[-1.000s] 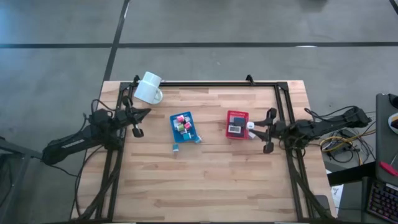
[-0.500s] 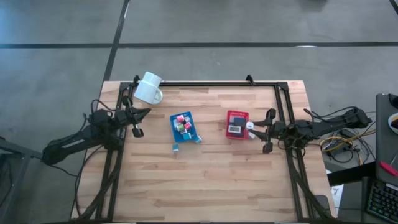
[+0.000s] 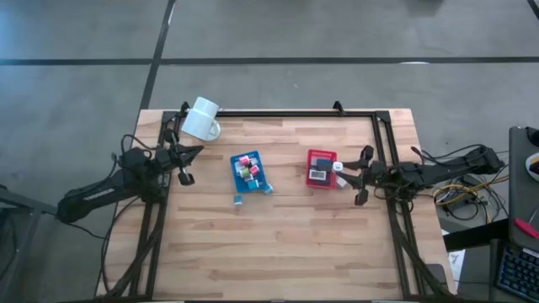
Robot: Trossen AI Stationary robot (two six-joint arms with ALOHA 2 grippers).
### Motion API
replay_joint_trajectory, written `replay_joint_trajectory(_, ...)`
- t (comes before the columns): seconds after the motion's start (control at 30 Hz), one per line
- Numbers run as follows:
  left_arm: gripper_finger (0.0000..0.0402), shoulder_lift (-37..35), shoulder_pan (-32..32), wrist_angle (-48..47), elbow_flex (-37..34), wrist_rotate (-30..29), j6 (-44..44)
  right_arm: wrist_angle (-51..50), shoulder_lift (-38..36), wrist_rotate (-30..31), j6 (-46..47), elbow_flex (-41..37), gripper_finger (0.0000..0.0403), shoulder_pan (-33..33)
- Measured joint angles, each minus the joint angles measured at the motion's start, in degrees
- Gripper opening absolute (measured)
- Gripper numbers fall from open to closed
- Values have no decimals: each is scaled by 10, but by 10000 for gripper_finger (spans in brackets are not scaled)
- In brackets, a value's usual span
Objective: Pick & Place Office items
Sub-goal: Put the black and white charger adapter into the blue bin
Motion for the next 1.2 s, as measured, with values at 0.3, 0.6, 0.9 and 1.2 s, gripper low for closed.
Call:
replay_joint_trajectory(0.3, 5, 0, 0, 8, 0, 0, -6, 4, 242, -9, 34, 123, 117, -52)
replay_joint_trajectory(0.6, 5, 0, 0, 7, 0, 0, -7, -23, 573, -134, -9, 365, 117, -154)
replay_joint_trajectory(0.9, 5, 0, 0, 7, 0, 0, -7, -128, 811, -204, -50, 599, 121, -187)
replay_joint_trajectory(1.2, 5, 0, 0, 7, 0, -2, -16, -224, 935, -223, -48, 717, 122, -189)
